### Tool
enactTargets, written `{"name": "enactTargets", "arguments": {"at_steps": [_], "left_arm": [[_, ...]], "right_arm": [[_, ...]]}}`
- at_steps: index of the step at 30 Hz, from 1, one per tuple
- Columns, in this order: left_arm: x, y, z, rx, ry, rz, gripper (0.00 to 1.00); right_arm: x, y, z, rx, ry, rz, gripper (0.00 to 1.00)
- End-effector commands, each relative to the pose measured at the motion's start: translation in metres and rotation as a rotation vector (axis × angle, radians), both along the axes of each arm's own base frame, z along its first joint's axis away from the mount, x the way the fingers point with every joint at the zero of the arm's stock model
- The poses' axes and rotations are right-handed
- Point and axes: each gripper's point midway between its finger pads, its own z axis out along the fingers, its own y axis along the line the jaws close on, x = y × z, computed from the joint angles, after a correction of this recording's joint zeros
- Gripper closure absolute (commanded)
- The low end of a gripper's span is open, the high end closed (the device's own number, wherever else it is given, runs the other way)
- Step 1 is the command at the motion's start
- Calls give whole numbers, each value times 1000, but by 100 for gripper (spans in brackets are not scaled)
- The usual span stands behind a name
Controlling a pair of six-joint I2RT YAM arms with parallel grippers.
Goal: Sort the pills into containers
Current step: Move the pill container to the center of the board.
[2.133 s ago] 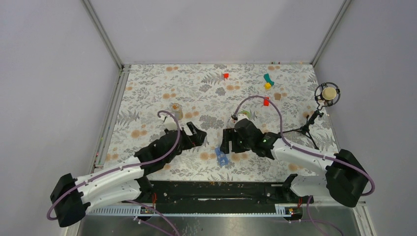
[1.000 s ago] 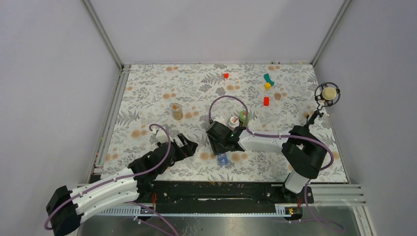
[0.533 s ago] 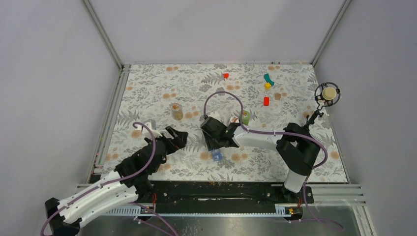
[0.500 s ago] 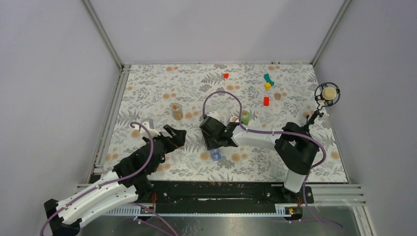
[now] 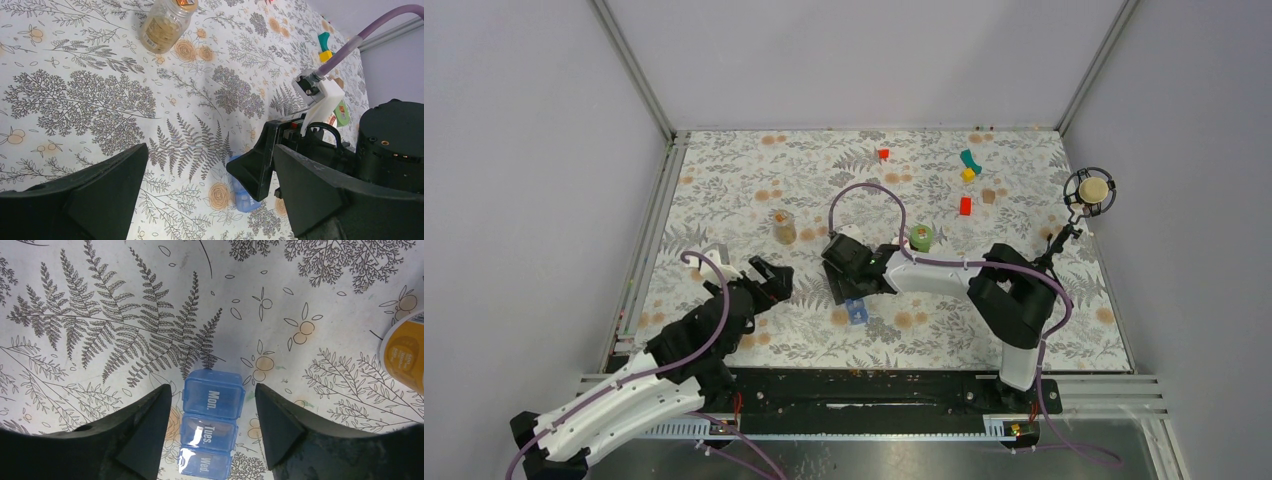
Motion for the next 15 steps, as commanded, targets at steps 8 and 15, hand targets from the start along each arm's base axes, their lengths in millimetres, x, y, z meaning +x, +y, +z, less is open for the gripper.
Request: {"name": "enactTargets", "arguments": {"at_steps": [8, 15], "left_arm": [[-1, -7, -7, -21, 24, -20, 2], [-4, -16, -19, -48, 52, -53, 2]], "right_arm": [[3, 10, 28, 43, -27, 24, 27], [7, 5, 44, 63, -49, 14, 26]]}}
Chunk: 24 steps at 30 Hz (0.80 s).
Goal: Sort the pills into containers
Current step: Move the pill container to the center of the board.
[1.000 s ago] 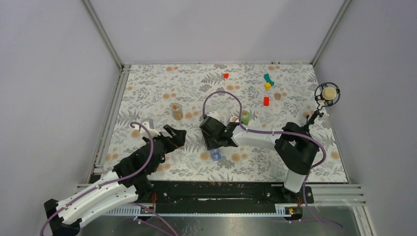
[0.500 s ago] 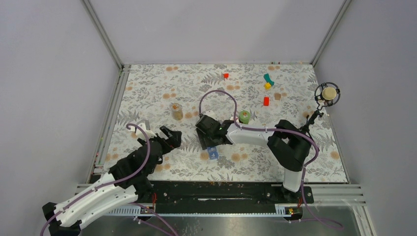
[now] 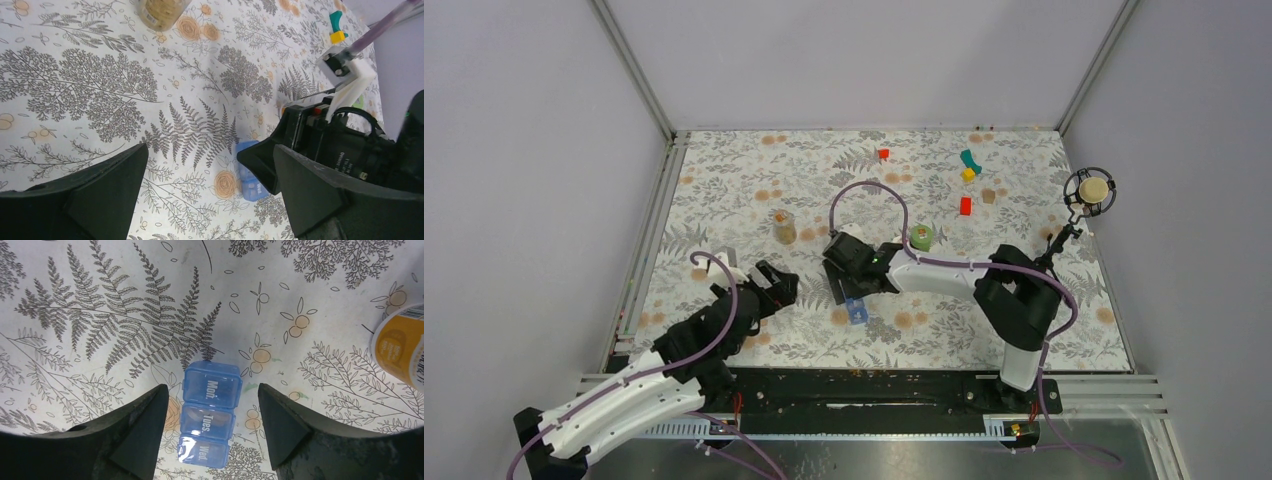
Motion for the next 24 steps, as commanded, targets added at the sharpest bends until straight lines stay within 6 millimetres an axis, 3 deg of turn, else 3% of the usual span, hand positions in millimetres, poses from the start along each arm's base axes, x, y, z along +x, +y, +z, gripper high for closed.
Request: {"name": "enactTargets", "arguments": {"at_steps": [1, 6, 12, 24], "left_arm": [[0, -10, -1, -49, 7, -25, 2], [-1, -16, -8, -59, 24, -47, 4], [-8, -28, -32, -73, 95, -90, 12], [-18, -45, -60, -130, 167, -148, 13]], "right_arm": [[9, 6, 41, 69, -55, 3, 26], [8, 9, 43, 76, -46, 21, 26], [3, 11, 22, 33, 12, 32, 28], [11, 3, 1, -42, 19, -46, 36]]}}
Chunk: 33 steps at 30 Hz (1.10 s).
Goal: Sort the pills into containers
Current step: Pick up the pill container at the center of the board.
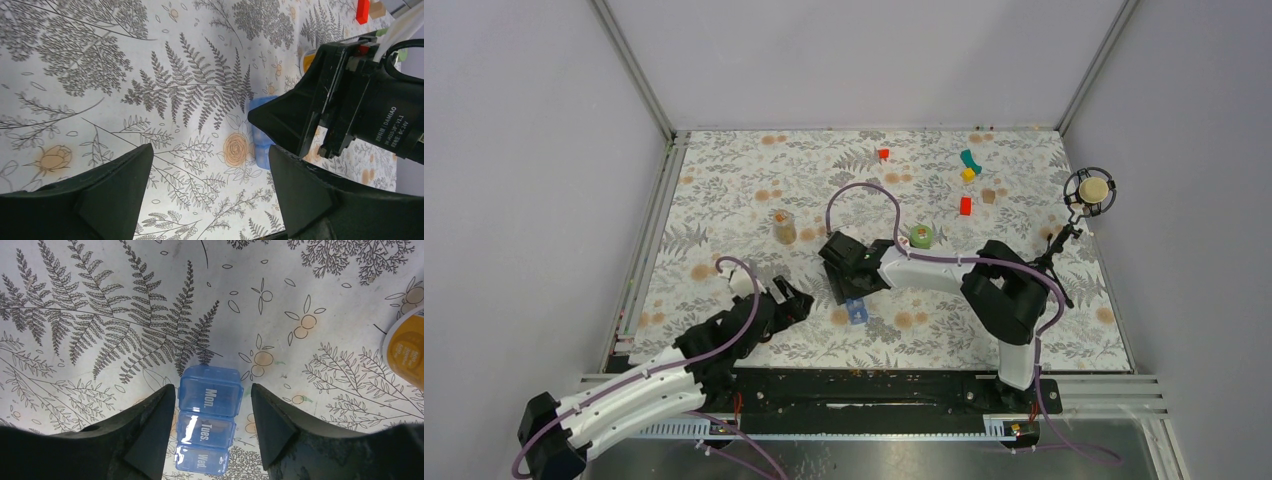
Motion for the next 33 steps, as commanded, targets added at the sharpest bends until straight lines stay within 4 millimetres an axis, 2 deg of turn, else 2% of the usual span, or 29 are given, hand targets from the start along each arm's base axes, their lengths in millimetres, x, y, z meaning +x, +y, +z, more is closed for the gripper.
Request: {"name": "enactTargets", "arguments": {"at_steps": [1, 6, 12, 17, 25, 29, 33], "left_arm": [[1, -20, 6, -99, -5, -43, 13], [-6, -45, 2, -179, -10, -153, 15], [-14, -76, 0, -270, -25, -295, 19], [-11, -92, 4, -304, -24, -329, 19], [-1, -100, 16, -405, -51, -283, 22], [1, -100, 22, -454, -62, -262, 35], [1, -100, 19, -454, -43, -252, 40]], "right_arm": [[11, 5, 8, 7, -26, -51, 38], [10, 9, 13, 46, -25, -68, 51], [6, 15, 34, 154, -25, -77, 54], [-2, 22, 52, 263, -2, -76, 54], [-17, 25, 66, 376, 57, -84, 55], [-17, 26, 71, 400, 62, -96, 55], [-19, 32, 73, 444, 96, -104, 56]]}}
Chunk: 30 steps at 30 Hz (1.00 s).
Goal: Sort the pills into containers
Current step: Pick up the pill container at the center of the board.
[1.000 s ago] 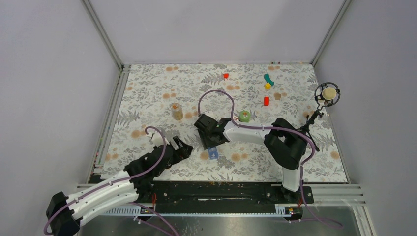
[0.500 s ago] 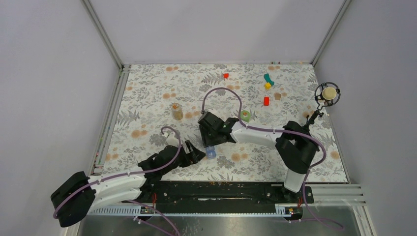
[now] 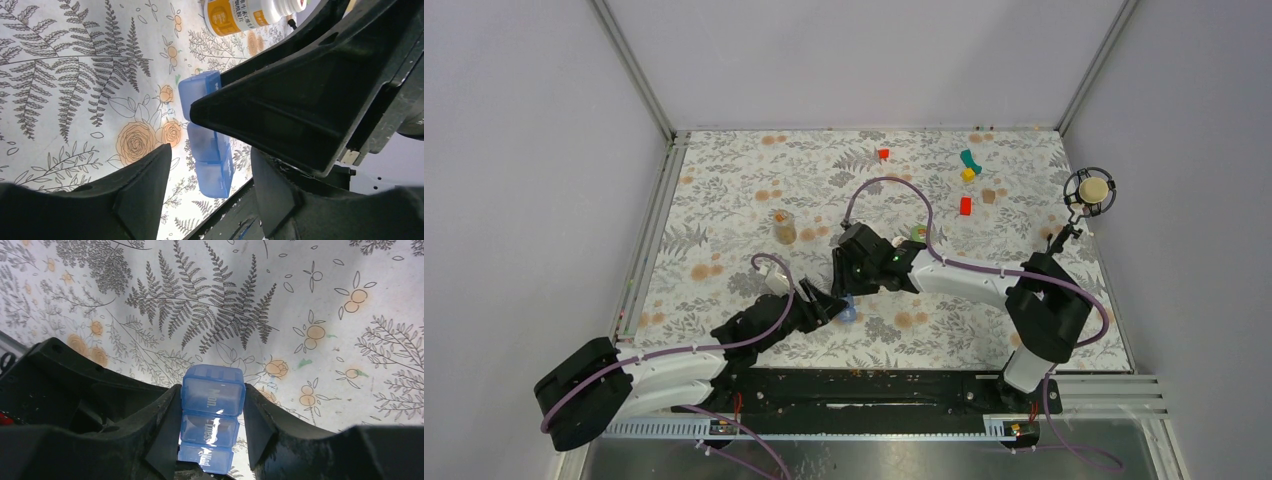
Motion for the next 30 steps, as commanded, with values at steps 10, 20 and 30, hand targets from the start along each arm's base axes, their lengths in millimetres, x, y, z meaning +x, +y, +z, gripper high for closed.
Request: {"name": "enactTargets", "arguments": {"at_steps": [10, 20, 30], "left_arm": [[6, -4, 16, -96, -1, 37, 64], [6, 0, 11, -94, 19, 60, 100], [0, 3, 12, -79, -6, 29, 100]], "right_arm": [[-3, 16, 25, 162, 52, -19, 57], [-6, 16, 28, 190, 64, -6, 58], [-10, 12, 53, 388, 87, 42, 46]]}}
